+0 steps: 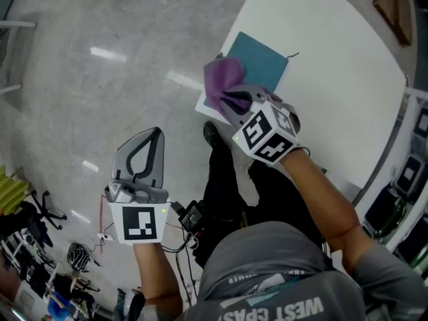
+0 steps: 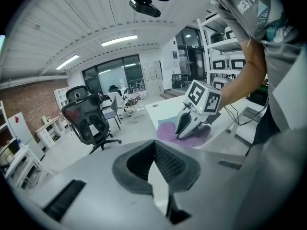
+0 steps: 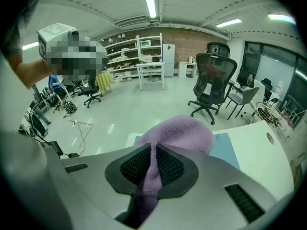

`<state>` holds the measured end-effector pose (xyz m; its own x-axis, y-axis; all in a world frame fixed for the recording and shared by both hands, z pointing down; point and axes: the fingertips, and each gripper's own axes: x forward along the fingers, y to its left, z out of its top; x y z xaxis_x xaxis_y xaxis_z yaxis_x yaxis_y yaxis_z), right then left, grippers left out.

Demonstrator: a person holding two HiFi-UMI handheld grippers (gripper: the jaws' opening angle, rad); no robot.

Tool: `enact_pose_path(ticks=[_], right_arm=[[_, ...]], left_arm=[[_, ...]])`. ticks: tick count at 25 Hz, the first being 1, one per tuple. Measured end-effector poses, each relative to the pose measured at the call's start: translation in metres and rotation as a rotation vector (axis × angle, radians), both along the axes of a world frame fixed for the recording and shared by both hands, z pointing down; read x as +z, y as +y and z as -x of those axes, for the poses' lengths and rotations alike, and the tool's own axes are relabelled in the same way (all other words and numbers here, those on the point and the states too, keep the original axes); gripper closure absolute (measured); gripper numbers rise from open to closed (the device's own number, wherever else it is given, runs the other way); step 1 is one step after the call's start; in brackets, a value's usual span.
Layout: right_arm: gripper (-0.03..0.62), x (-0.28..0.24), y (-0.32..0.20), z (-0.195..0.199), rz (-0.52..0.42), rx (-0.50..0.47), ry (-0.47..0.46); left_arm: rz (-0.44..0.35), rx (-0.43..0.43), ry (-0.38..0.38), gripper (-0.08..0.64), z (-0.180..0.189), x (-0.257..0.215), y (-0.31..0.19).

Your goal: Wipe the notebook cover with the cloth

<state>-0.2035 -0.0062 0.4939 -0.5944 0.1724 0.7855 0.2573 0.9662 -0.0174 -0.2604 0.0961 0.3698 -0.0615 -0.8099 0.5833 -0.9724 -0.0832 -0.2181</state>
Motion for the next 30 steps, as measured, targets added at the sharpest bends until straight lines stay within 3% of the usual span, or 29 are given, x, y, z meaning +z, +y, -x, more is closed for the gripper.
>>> enact_pose_path(ticks=[5,13,18,22,30], right_arm=[[0.535,-0.003,-0.008,-0.013,0.011,0.037,0.002],[0.535,0.003,-0.06,-0.094,-0.004,0.201,0.055],[0.535,0.007,-0.077,-0.127,-0.023,0.242,0.084],[0.535,0.003,-0.07,-0.111,-0.034,0.201,0.071],[0.535,0.004,-0.047,-0.037,-0.052,0.077,0.043]], left_arm=[[0.01,0.031,-0.003,0.557,-0.004,-0.002,-0.009],[-0.008,0.135,-0.005,0.557,-0.036,-0.012,-0.057],[-0.023,0.171,0.001,0.557,-0.055,-0.015,-0.071],[-0.024,0.155,0.006,0.557,-0.054,-0.013,-0.064],[-0.009,0.059,0.008,0.557,-0.027,-0.003,-0.023]])
